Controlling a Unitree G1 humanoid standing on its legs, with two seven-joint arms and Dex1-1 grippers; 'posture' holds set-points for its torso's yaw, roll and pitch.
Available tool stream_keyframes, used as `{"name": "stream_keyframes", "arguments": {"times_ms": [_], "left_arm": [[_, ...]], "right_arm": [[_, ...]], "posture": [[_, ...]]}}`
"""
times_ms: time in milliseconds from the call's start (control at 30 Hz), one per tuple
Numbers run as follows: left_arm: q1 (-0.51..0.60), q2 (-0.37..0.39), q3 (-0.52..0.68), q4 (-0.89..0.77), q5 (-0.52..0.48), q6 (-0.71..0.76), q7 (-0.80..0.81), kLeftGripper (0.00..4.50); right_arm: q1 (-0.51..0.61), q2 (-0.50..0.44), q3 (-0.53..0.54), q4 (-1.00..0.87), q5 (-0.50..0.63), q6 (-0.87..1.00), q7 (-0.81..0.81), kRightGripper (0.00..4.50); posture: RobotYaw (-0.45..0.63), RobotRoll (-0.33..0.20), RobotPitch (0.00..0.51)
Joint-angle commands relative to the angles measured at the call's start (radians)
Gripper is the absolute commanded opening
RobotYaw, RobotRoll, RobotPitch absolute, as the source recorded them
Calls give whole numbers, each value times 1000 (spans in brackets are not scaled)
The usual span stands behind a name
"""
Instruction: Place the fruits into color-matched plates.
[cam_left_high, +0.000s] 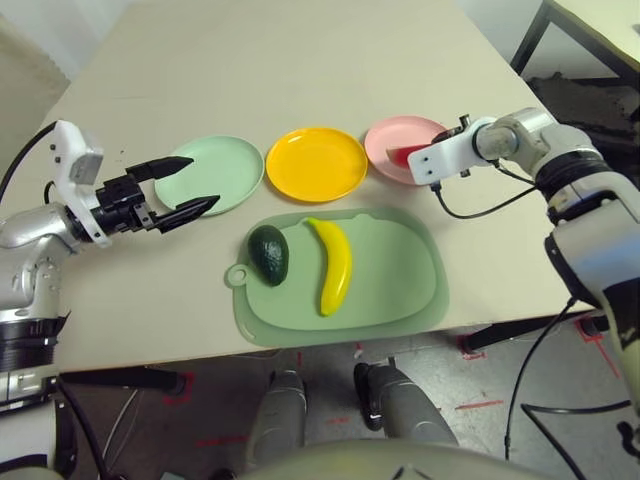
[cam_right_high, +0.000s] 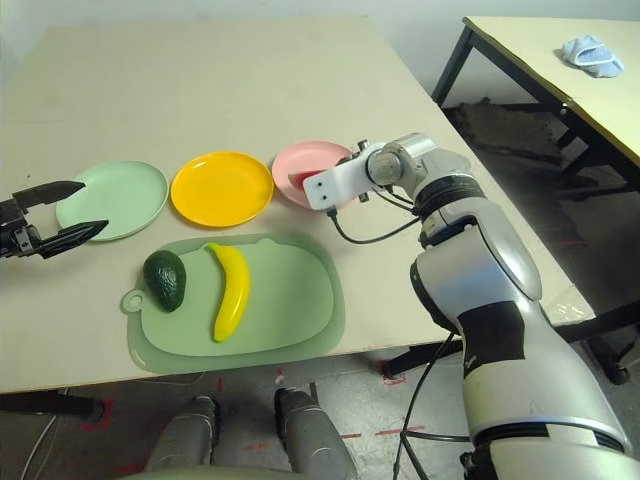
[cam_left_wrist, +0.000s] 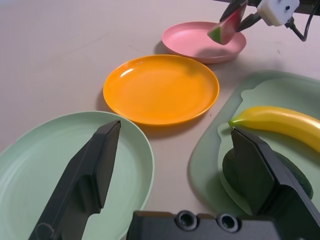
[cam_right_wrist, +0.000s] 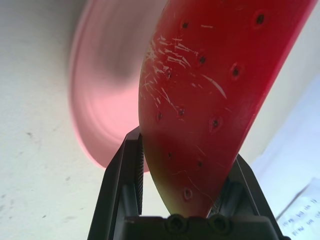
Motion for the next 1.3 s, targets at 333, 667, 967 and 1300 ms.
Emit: {"name": "stream_keyframes", "arguments": {"times_ms": [333, 667, 967, 1300], "left_arm": [[48, 7, 41, -44, -7, -5, 3, 4500], [24, 22, 18, -14, -4, -44, -72, 4500], [64, 92, -7, -19, -2, -95, -289, 4500], [78, 119, -6, -7, 11, -104, -324, 4500]], "right_arm": [[-3, 1, 10, 12, -21, -21, -5, 4483], [-77, -49, 20, -53, -2, -270, 163, 4483], [40, -88, -11, -439, 422, -544, 631, 4483], [223, -114, -19, -815, 605, -347, 830, 4483]], "posture": [[45, 0, 152], [30, 0, 149], [13, 0, 155], [34, 0, 169]]}}
